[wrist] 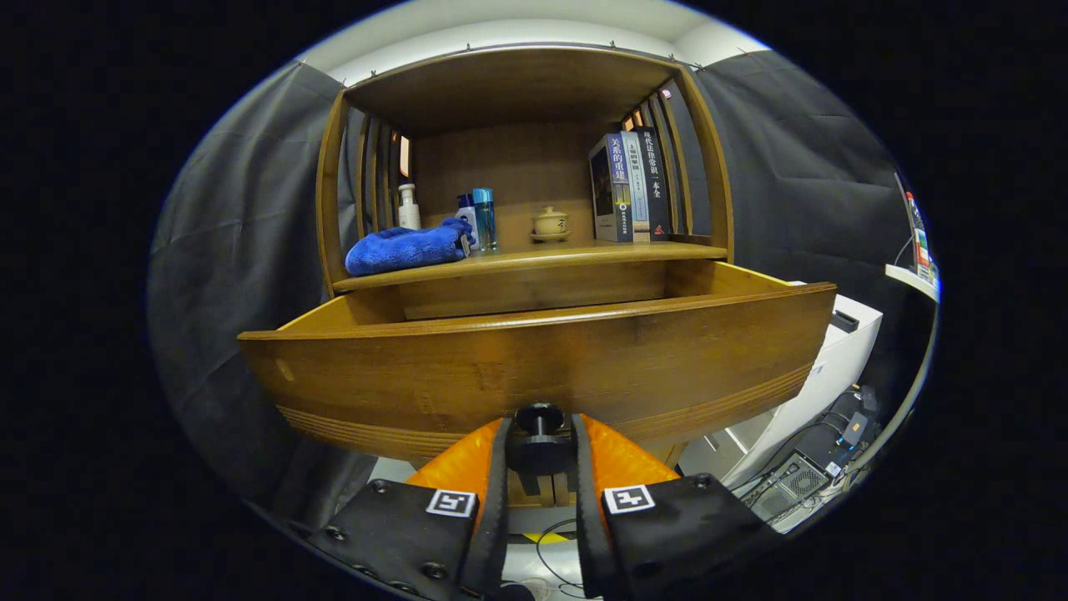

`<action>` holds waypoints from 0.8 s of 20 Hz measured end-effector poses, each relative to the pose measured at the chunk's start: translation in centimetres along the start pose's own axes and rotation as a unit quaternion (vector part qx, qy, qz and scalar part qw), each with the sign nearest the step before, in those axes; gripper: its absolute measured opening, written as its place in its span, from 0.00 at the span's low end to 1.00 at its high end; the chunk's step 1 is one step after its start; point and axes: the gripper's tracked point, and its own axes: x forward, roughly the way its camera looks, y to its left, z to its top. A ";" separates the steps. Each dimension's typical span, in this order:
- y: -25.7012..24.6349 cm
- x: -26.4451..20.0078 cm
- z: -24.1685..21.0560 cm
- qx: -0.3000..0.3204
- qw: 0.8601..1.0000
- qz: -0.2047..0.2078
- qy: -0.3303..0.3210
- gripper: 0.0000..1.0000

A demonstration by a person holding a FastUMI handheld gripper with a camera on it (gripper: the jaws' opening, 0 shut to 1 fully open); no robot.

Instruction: Pull open the drawer, take out the items inside it, and place them on the countertop above the cabinet.

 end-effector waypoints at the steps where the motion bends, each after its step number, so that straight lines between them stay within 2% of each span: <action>1: 0.0 -0.1 0.0 0.001 1.000 0.000 -0.002 0.43; 6: 0.0 0.0 -0.2 0.009 1.000 -0.002 0.009 0.46; 8: -0.1 -0.2 0.8 0.008 1.000 -0.002 -0.001 0.53; 12: -0.3 -1.5 4.3 0.008 1.000 -0.004 -0.030 0.85; 16: 0.4 -2.5 9.0 0.008 0.998 0.009 -0.064 0.92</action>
